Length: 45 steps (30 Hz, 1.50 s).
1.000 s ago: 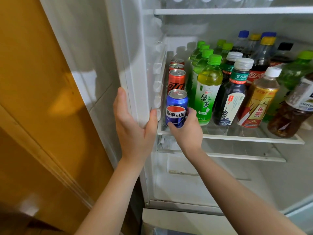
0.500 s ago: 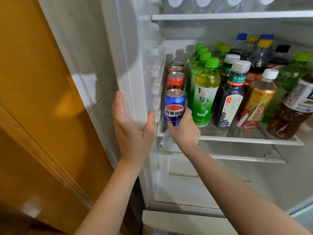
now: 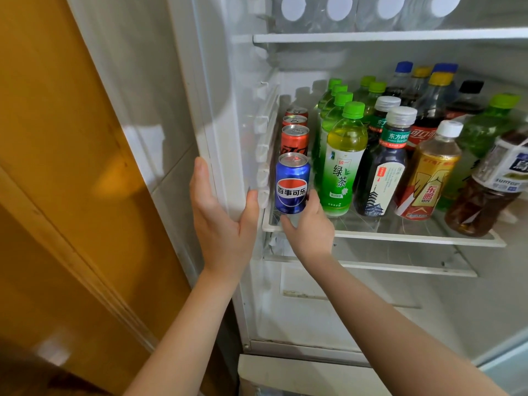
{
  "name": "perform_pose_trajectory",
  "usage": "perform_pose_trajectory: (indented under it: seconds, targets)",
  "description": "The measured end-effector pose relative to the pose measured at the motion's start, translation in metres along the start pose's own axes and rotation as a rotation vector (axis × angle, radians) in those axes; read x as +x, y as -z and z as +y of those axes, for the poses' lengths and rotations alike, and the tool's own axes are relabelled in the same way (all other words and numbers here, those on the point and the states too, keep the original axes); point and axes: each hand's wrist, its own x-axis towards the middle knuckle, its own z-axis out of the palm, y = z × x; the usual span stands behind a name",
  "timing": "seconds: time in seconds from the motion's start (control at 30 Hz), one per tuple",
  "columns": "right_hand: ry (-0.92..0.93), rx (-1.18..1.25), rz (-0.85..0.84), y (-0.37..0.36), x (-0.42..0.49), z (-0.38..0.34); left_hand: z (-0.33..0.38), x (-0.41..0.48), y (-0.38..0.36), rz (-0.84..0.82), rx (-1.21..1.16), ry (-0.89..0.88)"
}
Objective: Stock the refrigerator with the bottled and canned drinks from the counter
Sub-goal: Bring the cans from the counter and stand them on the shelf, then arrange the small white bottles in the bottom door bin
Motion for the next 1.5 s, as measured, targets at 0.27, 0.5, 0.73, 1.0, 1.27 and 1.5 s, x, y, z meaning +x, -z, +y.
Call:
perform_pose_trajectory:
  seconds: [0.27,0.5,0.73,1.0,1.27,1.5]
  targets:
    - [0.209,-0.067,-0.069,0.027,-0.034,0.025,0.007,0.003,0.004,0.022,-0.065,0.004]
    - [0.322,-0.067,-0.015,0.069,-0.067,0.071,0.026,-0.011,-0.012,0.198,0.164,-0.471]
    - [0.167,-0.01,0.178,0.116,-0.099,0.111,0.056,-0.051,-0.053,-0.423,-0.084,-0.274]
    - [0.026,-0.048,0.372,0.202,-0.159,0.162,0.109,-0.101,-0.104,-0.982,-0.207,-0.167]
    - [-0.17,-0.169,0.622,0.302,-0.251,0.232,0.219,-0.186,-0.123,-1.234,-0.489,-0.025]
    - [-0.25,-0.251,0.602,0.36,-0.318,0.272,0.301,-0.259,-0.117,-1.338,-0.574,0.117]
